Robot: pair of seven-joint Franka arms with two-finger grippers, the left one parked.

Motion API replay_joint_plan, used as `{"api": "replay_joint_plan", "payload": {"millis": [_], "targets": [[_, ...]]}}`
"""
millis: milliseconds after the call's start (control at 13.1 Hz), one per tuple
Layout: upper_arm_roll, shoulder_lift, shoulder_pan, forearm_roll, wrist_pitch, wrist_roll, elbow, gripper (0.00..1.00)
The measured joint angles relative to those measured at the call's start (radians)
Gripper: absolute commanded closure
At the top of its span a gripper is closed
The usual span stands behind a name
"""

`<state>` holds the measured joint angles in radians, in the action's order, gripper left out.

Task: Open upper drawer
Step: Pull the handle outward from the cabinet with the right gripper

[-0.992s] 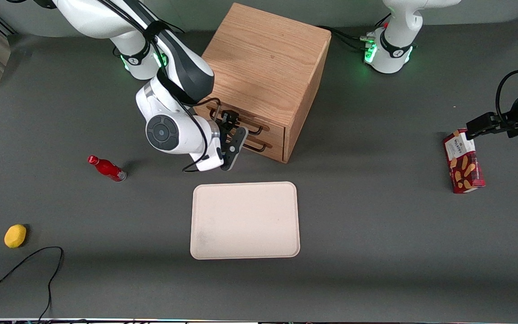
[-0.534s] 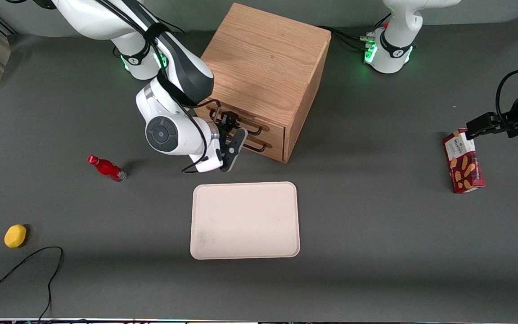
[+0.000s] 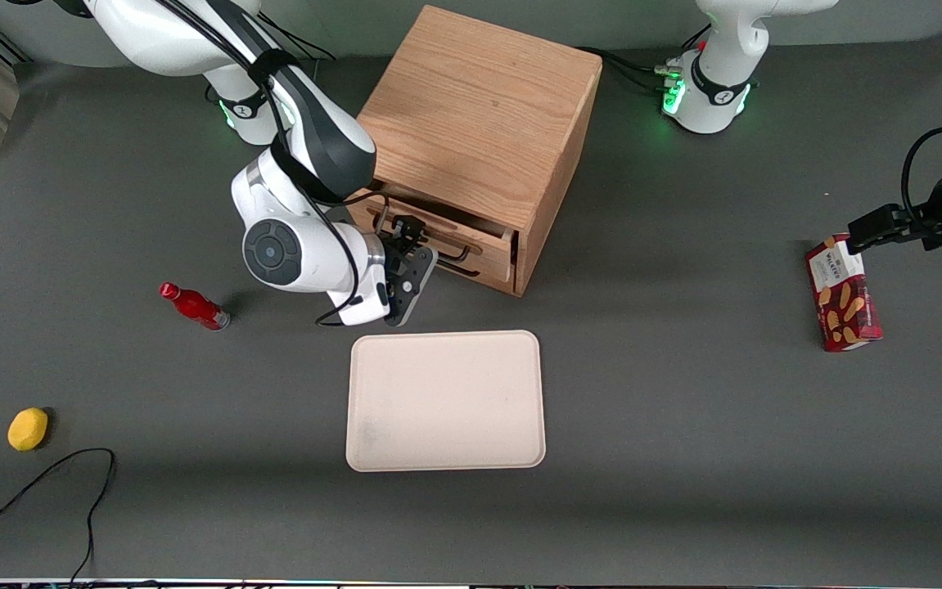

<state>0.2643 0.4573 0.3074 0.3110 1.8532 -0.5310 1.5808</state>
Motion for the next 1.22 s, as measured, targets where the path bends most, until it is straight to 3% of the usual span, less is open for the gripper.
{"api": "replay_joint_plan", "payload": {"millis": [1220], "targets": [[-0.008, 0.071, -0.042, -0.005, 0.004, -0.028, -0.098, 0.0]]}}
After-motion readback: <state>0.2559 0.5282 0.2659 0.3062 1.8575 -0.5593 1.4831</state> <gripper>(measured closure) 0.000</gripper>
